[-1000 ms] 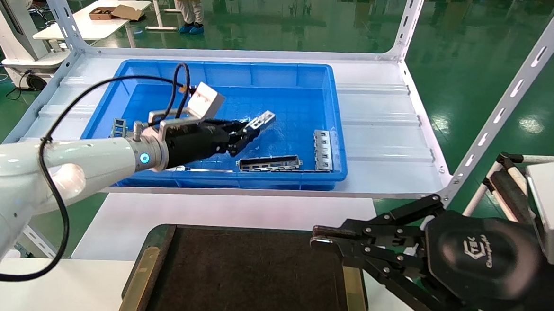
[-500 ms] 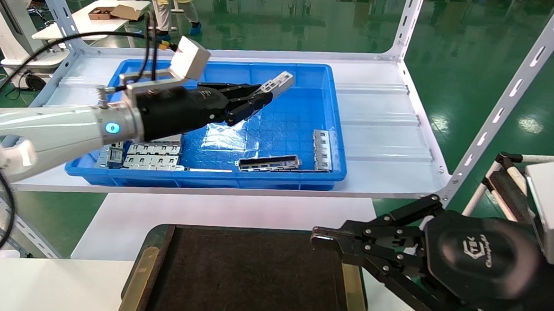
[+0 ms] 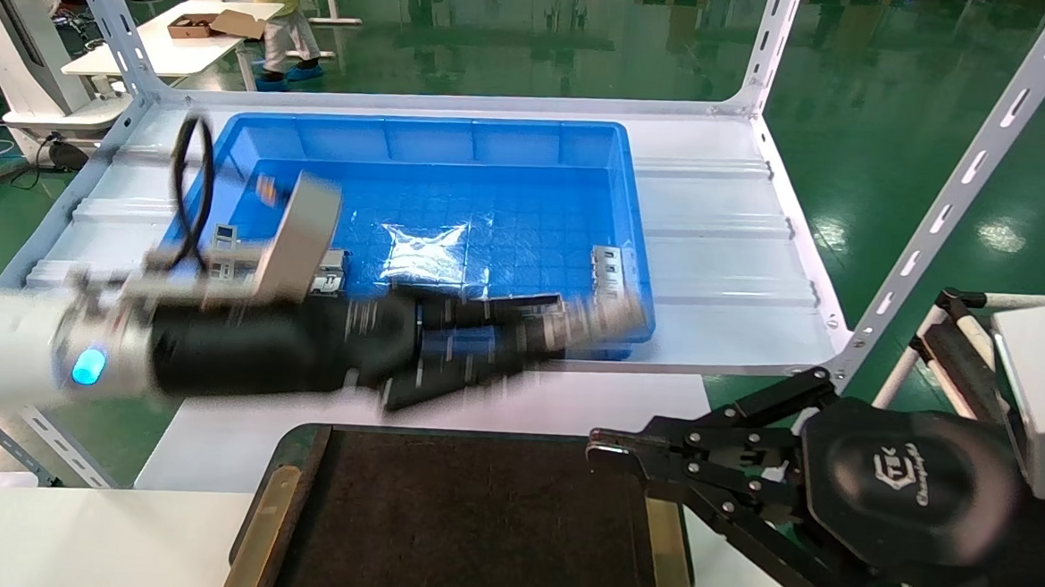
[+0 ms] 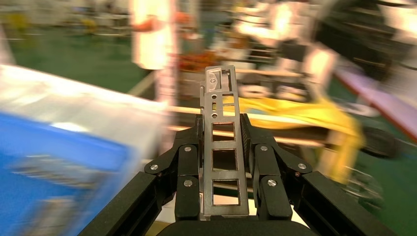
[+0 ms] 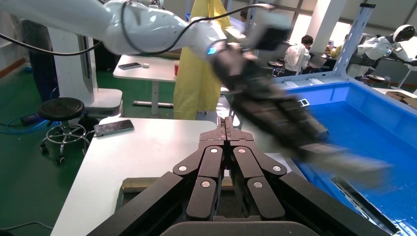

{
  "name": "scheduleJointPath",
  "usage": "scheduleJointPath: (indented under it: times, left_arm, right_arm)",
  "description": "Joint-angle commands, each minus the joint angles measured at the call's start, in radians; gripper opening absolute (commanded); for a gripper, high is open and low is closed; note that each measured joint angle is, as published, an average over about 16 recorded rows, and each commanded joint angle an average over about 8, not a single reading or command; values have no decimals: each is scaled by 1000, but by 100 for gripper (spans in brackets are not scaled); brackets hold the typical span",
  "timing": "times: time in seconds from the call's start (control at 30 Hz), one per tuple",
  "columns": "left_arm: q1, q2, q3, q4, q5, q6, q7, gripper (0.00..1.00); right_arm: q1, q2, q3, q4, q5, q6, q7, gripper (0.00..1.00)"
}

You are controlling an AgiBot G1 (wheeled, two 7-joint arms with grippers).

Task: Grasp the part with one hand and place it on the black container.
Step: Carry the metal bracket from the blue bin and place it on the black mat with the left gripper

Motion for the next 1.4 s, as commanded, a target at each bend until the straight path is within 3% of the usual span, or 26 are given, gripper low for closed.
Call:
scheduleJointPath:
  times: [0.03, 0.23, 0.43, 0.83, 1.4]
  left_arm:
    - [55, -25, 4, -88, -26, 43, -30, 0]
    - [234, -92, 9, -304, -58, -36, -129, 0]
    - [399, -140, -2, -466, -45, -191, -200, 0]
    - [712, -149, 0, -731, 101, -712, -381, 0]
    - [834, 1, 129, -764, 321, -1168, -736, 0]
  right_arm:
    - [0, 0, 0, 0, 0, 0, 0, 0]
    - [0, 0, 0, 0, 0, 0, 0, 0]
    - [0, 0, 0, 0, 0, 0, 0, 0]
    - [0, 0, -1, 0, 0, 0, 0, 0]
    - [0, 0, -1, 0, 1, 0, -1, 0]
